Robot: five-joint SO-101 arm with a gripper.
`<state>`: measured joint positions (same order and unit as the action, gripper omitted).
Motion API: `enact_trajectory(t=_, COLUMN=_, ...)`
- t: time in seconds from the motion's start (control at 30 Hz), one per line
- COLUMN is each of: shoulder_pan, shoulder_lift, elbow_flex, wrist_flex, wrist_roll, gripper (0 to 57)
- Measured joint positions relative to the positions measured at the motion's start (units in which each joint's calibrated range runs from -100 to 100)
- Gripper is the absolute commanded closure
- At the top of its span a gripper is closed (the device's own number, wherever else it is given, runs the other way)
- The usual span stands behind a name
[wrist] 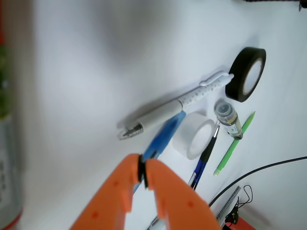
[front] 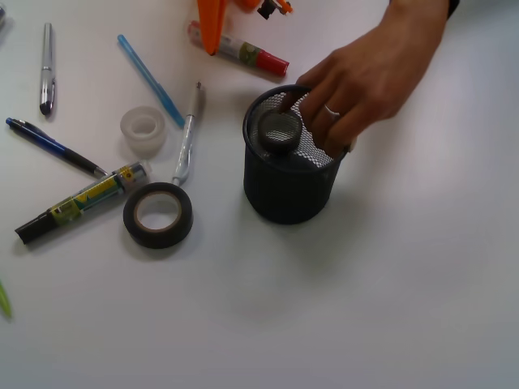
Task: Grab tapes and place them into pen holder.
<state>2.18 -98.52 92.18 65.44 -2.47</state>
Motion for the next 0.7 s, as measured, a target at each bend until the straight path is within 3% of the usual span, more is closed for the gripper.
enact_trajectory(t=0.2, shoulder_pan=2.22, shoulder_lift=-0.17, elbow_flex=2.16, wrist_flex=-3.89, wrist_roll=-0.2, gripper=54.9)
enact_trajectory(t=0.23, shoulder_pan=3.11, shoulder_lift=-0.17, elbow_flex=2.07, wrist_flex=-3.89, wrist_roll=-0.2, gripper=51.0)
enact_trajectory(t=0.37, shoulder_pan=0.37, shoulder_lift=-0.17, elbow_flex=2.07, wrist_flex=-4.92, wrist_roll=0.0, gripper=24.6)
enact_trajectory(t=0.4, shoulder_pan=-0.89, shoulder_lift=-0.17, elbow_flex=2.07, wrist_flex=-5.62, wrist_roll=0.49, gripper=22.9)
enact_trajectory(t=0.5, shoulder_pan=-6.07, shoulder_lift=-0.17, elbow_flex=2.07, wrist_flex=-7.95, wrist_roll=3.13, gripper=22.5)
enact_trajectory(t=0.7, shoulder_pan=-7.84, shoulder_lift=-0.17, elbow_flex=1.26, wrist_flex=-8.73, wrist_roll=2.59, gripper=22.8)
